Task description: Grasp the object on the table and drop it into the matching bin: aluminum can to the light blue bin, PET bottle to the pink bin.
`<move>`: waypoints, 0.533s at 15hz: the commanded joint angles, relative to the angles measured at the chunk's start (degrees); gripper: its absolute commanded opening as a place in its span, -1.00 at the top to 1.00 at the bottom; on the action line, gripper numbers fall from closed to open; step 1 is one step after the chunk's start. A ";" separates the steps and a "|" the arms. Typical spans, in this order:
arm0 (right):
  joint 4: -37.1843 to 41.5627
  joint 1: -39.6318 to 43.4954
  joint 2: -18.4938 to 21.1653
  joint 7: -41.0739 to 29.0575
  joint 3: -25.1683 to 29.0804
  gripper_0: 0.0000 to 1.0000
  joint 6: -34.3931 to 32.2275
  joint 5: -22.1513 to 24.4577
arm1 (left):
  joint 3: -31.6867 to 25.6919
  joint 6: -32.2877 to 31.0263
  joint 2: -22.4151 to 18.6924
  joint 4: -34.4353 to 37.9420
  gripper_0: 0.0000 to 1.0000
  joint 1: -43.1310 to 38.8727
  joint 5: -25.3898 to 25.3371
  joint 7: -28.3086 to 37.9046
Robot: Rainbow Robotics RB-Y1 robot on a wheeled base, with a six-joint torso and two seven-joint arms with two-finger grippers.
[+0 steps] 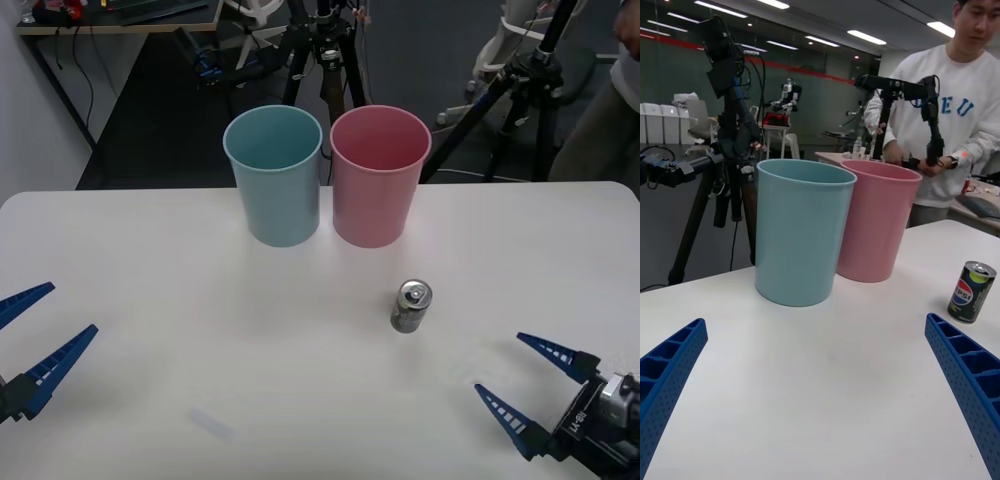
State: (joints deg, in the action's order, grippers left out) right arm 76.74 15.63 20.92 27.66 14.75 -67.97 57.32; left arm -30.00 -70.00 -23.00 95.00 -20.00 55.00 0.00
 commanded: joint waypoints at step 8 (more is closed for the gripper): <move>-1.68 -6.66 -2.55 2.93 -6.92 -1.00 8.38 -2.47 | 0.00 0.00 0.00 0.00 -1.00 0.00 0.00 0.00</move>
State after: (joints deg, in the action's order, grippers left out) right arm 75.86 9.77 18.85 30.31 8.01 -59.65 54.82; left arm -30.00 -70.00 -23.00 95.00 -20.00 55.00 0.00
